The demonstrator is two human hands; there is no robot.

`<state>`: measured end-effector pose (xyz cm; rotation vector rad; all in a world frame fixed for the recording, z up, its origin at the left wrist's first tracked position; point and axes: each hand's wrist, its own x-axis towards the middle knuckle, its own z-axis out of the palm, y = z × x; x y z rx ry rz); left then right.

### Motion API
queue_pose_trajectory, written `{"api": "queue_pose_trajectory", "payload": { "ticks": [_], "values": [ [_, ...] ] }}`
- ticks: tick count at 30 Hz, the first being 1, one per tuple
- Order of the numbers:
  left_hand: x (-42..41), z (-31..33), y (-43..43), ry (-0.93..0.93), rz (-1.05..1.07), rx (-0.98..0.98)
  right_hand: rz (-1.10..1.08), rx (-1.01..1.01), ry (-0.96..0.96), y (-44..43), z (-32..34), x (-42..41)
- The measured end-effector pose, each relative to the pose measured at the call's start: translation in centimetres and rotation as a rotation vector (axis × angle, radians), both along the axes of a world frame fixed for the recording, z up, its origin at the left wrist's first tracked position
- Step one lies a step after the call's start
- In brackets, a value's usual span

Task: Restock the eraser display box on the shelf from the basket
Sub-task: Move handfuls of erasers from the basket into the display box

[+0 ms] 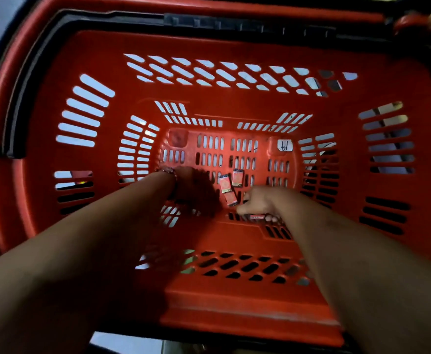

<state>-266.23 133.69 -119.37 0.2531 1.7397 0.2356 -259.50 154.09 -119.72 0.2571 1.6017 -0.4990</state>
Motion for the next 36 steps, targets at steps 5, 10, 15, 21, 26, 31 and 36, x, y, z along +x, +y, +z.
{"api": "queue_pose_trajectory", "payload": {
  "ticks": [5, 10, 15, 21, 26, 31, 36],
  "values": [
    [-1.3, -0.7, -1.0, 0.118, 0.243, 0.069, -0.124, -0.025, -0.056, 1.0, -0.3, -0.4],
    [-1.0, -1.1, -0.9, 0.083, 0.288, 0.093, -0.052, -0.077, -0.077, 1.2, 0.1, -0.4],
    [-1.0, -1.1, -1.4, -0.112, 0.358, 0.041, -0.079, -0.063, -0.074, 1.3, 0.0, -0.7],
    [-0.9, -1.1, -1.6, -0.12, 0.275, 0.052, -0.347, -0.053, -0.079, 2.1, 0.2, -0.7],
    [-0.8, -1.1, 0.7, 0.05, 0.318, 0.001, -0.552, -0.014, 0.087, 1.9, -0.3, -1.3],
    [-0.1, -1.1, 2.6, 0.326, -0.098, 0.028, -0.472, 0.09, 0.435, 0.0, -0.6, -2.8],
    [1.3, -3.2, 3.5, 0.506, -0.256, 0.063, -0.263, 0.121, 0.625, -1.2, -2.2, -1.2]
  ]
}}
